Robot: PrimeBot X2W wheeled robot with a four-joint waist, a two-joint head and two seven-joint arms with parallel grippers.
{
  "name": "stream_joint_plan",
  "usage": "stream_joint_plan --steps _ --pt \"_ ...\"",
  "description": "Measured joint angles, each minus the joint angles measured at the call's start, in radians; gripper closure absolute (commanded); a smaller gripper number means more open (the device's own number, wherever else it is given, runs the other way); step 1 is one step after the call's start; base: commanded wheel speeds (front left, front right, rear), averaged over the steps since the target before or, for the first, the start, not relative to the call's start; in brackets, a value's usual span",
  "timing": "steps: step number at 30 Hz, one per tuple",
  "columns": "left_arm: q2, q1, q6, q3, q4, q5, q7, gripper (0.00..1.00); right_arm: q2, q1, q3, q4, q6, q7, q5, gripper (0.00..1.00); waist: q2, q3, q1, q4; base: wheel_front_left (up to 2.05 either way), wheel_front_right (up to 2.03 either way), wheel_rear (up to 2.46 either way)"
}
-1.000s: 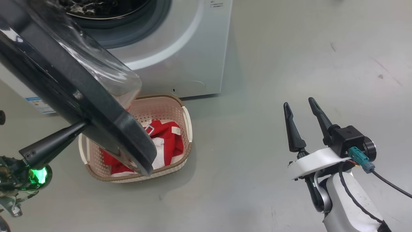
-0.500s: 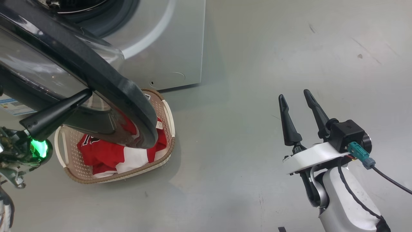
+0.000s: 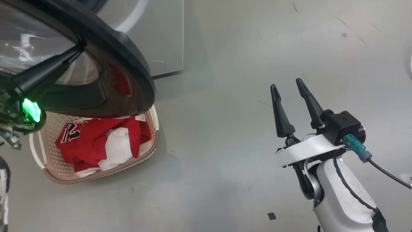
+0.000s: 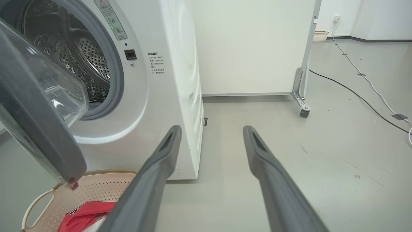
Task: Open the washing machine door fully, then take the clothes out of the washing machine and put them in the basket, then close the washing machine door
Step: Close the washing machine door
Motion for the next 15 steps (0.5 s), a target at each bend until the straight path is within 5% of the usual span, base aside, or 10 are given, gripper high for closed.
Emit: stream_joint_plan --steps 15 --pt "-0.012 -0.177 0.031 0.006 0.131 0.033 -0.090 1.00 0.000 -0.036 0.046 -0.013 -0.016 0.000 0.040 0.00 0.0000 0.052 0.0000 -0.067 0.00 0.00 0.00"
